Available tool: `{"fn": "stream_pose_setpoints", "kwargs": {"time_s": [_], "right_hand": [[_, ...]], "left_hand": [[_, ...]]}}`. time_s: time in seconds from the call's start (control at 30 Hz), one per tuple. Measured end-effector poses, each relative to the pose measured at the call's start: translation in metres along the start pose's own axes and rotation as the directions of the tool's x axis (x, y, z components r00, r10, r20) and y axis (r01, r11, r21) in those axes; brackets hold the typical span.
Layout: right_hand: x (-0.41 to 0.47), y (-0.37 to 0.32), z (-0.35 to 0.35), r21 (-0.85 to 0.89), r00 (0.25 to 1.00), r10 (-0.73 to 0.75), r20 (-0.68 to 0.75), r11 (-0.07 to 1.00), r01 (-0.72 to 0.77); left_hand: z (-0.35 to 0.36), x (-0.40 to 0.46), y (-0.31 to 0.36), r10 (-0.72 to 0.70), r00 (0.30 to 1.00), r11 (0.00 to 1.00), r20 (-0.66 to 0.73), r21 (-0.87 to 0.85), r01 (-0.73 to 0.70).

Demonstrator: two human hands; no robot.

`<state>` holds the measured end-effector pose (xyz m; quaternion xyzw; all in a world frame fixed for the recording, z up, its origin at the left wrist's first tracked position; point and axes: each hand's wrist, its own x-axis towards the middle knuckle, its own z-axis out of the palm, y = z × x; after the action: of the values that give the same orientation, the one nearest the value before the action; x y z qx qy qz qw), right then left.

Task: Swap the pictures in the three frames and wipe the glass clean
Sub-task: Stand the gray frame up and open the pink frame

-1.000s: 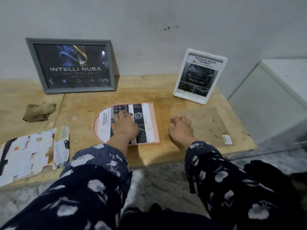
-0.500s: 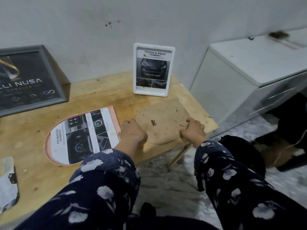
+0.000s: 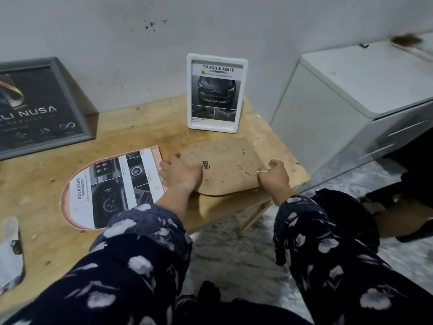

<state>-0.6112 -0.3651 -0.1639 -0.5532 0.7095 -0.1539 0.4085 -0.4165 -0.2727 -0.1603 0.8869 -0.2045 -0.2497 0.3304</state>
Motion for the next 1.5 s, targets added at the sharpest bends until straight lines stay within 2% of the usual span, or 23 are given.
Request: {"fn": "stream_pose_setpoints", "kwargs": {"time_s": [0.17, 0.3, 0.5, 0.73, 0.9, 1.03, 1.2, 1.37, 1.5], "right_hand": [[-0.013, -0.031, 0.024, 0.202, 0.988, -0.038, 0.151, 0.979, 0.007], [-0.035, -0.061, 0.059, 0.198, 0.943, -0.092, 0.320, 0.980, 0.029], [-0.062, -0.084, 0.100, 0.204, 0.861, -0.163, 0.482, 0.976, 0.071], [-0.092, -0.092, 0.139, 0.177, 0.847, -0.198, 0.493, 0.976, 0.124], [-0.101, -0.084, 0.161, 0.190, 0.847, -0.230, 0.480, 0.969, 0.156], [-0.110, -0.076, 0.168, 0.056, 0.856, -0.339, 0.391, 0.937, 0.345], [-0.112, -0.061, 0.173, -0.082, 0.838, -0.381, 0.391, 0.892, 0.444], [-0.112, -0.057, 0.174, -0.180, 0.793, -0.440, 0.421, 0.817, 0.548], [-0.115, -0.057, 0.172, -0.253, 0.767, -0.469, 0.438, 0.755, 0.605]], "left_hand": [[-0.043, 0.013, -0.014, 0.017, 0.997, 0.990, -0.072, -0.136, -0.027], [-0.090, 0.013, -0.045, -0.008, 0.982, 0.994, -0.187, -0.106, -0.012], [-0.135, 0.012, -0.090, -0.062, 0.956, 0.997, -0.286, -0.063, 0.046], [-0.164, 0.011, -0.135, -0.079, 0.946, 0.997, -0.314, 0.000, 0.083], [-0.172, 0.013, -0.149, -0.083, 0.966, 0.992, -0.246, 0.076, 0.105], [-0.168, 0.018, -0.155, -0.051, 0.991, 0.989, -0.128, 0.128, 0.067], [-0.158, 0.021, -0.158, -0.046, 0.998, 0.916, 0.040, 0.400, 0.027], [-0.158, 0.025, -0.165, -0.039, 0.998, 0.882, 0.047, 0.471, 0.013], [-0.164, 0.027, -0.165, -0.089, 0.996, 0.896, 0.017, 0.437, 0.073]]}}
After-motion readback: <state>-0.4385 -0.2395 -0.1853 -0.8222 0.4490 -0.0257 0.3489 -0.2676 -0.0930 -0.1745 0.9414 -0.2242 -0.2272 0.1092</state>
